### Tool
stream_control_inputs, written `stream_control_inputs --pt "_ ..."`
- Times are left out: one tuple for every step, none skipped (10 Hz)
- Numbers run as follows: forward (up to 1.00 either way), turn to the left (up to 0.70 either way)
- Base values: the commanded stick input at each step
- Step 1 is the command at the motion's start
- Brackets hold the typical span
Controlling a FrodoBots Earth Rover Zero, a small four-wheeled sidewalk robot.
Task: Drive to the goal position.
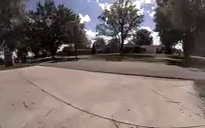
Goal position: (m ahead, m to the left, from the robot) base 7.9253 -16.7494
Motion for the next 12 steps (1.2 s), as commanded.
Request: stream_control_inputs --pt "0.00 -0.70" --pt "0.00 -0.70" --pt "0.00 -0.70" --pt "0.00 -0.70" --pt "0.00 -0.70" --pt "0.00 -0.70" --pt "0.00 -0.70" --pt "0.00 -0.70" --pt "0.00 -0.70" --pt "0.00 -0.70" --pt "0.00 -0.70" --pt "0.00 -0.70"
